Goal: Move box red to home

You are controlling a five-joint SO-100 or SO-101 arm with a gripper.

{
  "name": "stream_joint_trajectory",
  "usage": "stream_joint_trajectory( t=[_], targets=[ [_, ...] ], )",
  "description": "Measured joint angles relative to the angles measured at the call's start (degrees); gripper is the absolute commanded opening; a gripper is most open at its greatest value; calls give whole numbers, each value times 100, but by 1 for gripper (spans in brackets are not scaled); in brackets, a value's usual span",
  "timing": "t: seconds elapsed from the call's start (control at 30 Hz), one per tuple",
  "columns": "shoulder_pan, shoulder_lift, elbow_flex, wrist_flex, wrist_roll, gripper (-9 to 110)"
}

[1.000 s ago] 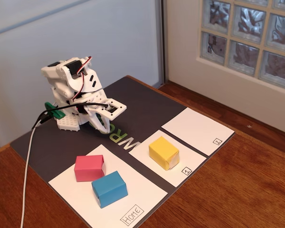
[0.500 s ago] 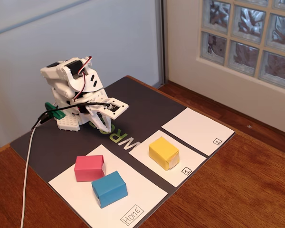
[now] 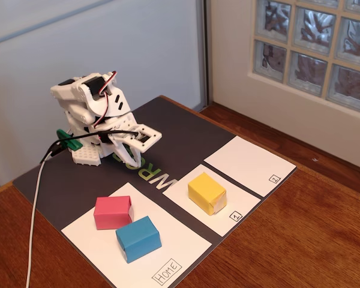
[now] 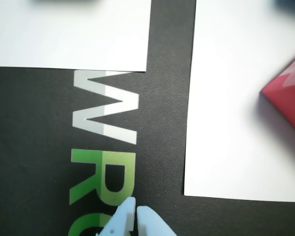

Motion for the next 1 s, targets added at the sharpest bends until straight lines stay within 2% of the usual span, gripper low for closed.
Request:
stream_joint_trajectory(
  t=[1.0],
  targets=[
    [0, 0, 0, 0, 105, 0]
  ],
)
